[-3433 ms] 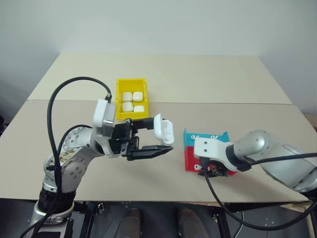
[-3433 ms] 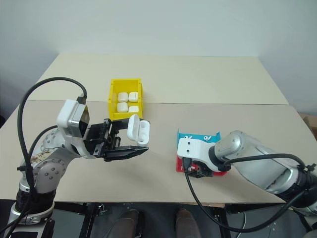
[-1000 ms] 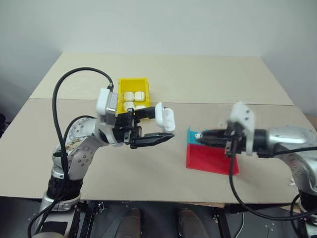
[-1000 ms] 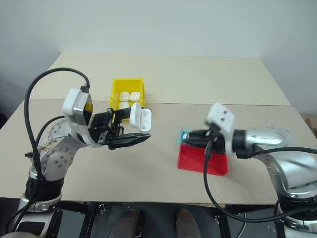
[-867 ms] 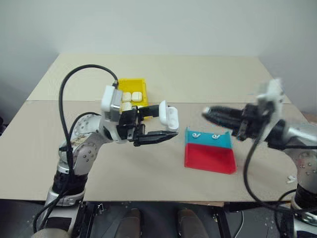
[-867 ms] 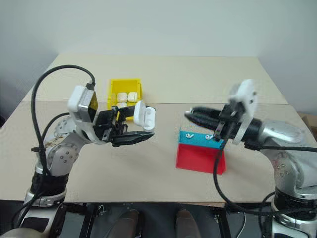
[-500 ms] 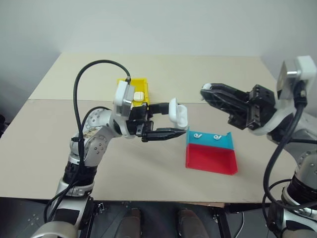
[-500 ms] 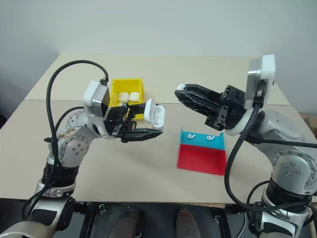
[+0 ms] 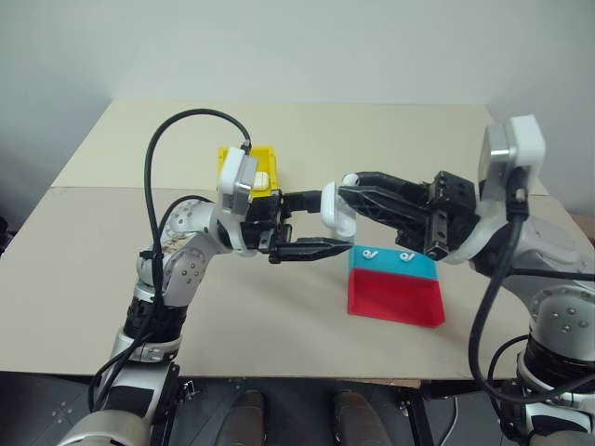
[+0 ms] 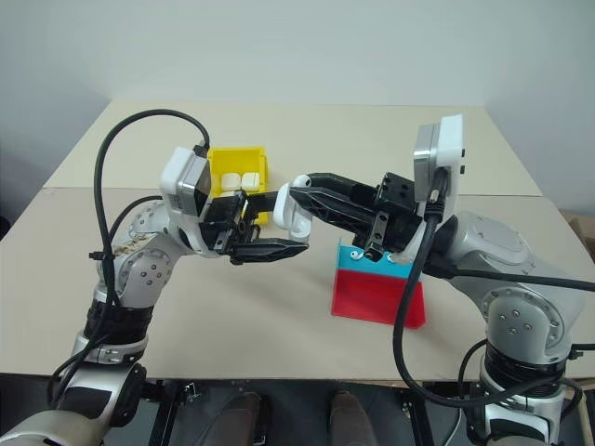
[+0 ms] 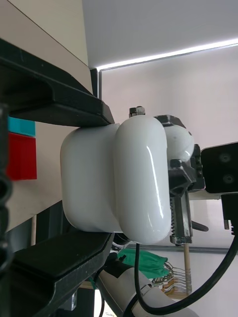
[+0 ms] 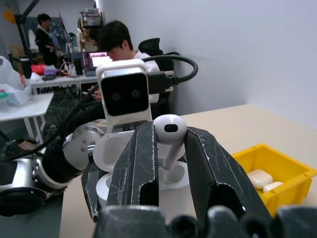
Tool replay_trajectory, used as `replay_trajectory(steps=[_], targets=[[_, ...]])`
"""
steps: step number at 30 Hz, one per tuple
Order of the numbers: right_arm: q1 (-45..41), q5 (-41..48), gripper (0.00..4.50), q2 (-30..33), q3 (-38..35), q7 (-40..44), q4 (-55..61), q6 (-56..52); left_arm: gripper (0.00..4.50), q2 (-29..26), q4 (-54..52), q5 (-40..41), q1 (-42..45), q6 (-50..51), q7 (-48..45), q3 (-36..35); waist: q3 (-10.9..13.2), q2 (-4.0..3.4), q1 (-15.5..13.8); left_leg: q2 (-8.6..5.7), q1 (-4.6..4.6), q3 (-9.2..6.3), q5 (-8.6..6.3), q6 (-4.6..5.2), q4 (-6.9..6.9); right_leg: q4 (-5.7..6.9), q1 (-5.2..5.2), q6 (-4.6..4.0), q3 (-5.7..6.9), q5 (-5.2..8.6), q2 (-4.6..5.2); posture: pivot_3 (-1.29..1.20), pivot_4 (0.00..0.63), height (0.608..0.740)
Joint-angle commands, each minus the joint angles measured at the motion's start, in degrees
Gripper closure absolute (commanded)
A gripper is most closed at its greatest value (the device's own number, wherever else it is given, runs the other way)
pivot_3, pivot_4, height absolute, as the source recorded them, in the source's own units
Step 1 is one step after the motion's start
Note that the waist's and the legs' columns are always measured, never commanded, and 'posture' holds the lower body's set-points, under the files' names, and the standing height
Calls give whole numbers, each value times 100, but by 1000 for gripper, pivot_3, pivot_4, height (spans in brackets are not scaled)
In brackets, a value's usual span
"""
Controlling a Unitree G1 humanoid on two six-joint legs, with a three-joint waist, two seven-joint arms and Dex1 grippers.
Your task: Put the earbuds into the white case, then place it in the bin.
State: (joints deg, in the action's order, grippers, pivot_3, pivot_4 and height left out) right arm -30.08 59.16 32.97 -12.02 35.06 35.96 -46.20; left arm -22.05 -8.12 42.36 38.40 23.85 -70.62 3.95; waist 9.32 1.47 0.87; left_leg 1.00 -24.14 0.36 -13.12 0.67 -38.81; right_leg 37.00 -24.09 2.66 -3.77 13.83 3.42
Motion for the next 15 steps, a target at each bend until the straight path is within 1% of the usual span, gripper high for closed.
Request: replay_trajectory(steps=[1, 6, 11, 13, 15], targets=[[36, -291, 3904, 150, 109, 96, 142, 297, 1708, -9, -161, -2, 153, -71, -11, -58, 0, 0, 0, 0, 0, 0, 0, 0, 0, 0, 0, 0, 0, 0, 0, 0, 150, 740], [143, -612, 3904, 281, 277, 292, 97, 541, 1708, -13, -171, -9, 169, -79, -6, -101, 0, 0, -2, 0, 0, 0, 0, 0, 0, 0, 0, 0, 0, 0, 0, 0, 150, 740], [231, -720, 3904, 450, 385, 594, 52, 696, 1708, 8, -142, -53, 179, -111, -1, -130, 0, 0, -3, 0, 0, 0, 0, 0, 0, 0, 0, 0, 0, 0, 0, 0, 150, 740], [249, -731, 3174, 502, 413, 696, 30, 754, 1708, 18, -124, -68, 186, -121, -5, -135, 0, 0, -3, 0, 0, 0, 0, 0, 0, 0, 0, 0, 0, 0, 0, 0, 150, 740], [257, -736, 2678, 552, 429, 770, 19, 783, 1708, 24, -113, -81, 185, -141, -10, -142, 0, 0, -2, 0, 1, 0, 0, 0, 0, 0, 1, 0, 0, 0, 0, 0, 150, 740]])
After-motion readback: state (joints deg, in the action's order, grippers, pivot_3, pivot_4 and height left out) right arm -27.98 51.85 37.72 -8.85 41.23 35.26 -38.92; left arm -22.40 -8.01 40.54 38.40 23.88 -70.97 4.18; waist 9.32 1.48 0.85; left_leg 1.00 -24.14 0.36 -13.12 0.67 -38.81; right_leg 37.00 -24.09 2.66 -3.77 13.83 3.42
